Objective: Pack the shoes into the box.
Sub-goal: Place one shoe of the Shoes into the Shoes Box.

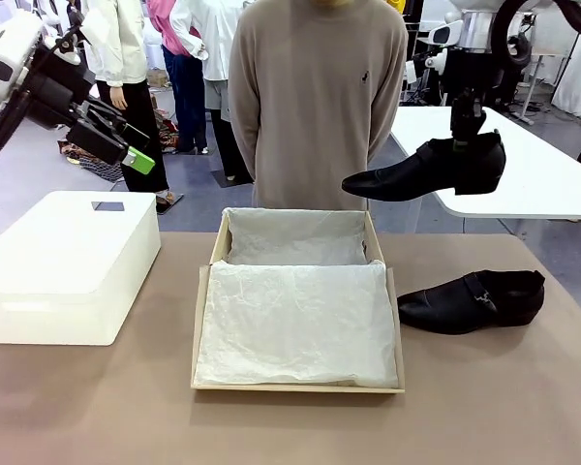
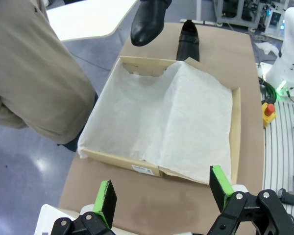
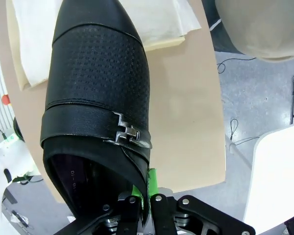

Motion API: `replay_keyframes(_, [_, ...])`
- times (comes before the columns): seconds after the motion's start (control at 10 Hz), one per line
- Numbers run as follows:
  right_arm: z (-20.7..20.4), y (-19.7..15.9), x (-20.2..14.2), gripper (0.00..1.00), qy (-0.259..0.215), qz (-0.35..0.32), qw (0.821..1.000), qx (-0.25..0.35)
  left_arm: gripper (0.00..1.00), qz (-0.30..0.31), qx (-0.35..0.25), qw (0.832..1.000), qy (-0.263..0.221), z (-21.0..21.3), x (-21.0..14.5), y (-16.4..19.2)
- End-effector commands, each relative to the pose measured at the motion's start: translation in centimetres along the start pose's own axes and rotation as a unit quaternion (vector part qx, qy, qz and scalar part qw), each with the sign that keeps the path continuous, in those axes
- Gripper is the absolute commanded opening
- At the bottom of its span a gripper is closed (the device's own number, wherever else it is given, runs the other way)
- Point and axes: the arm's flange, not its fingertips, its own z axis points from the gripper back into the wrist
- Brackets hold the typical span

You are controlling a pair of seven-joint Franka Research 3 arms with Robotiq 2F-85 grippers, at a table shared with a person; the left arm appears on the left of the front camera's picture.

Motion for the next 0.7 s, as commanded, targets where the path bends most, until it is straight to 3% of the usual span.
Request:
replay_keyframes(0.0, [0.4, 0.2, -0.2, 0.0, -0.002, 0.0, 1.0, -0.006, 1.0, -0.007, -0.006, 1.0, -0.012, 0.0, -0.1, 0.2])
replay_keyframes(0.3, [0.0, 0.0, -0.1, 0.0, 0.0, -0.001, 1.0, 0.0, 1.0, -0.007, -0.006, 1.0, -0.012, 0.0, -0.1, 0.2])
replay_keyframes(0.6, [-0.1, 0.1, 3.8, 0.0, -0.012, -0.024, 1.0, 0.014, 1.0, -0.007, -0.006, 1.0, -0.012, 0.0, -0.1, 0.2])
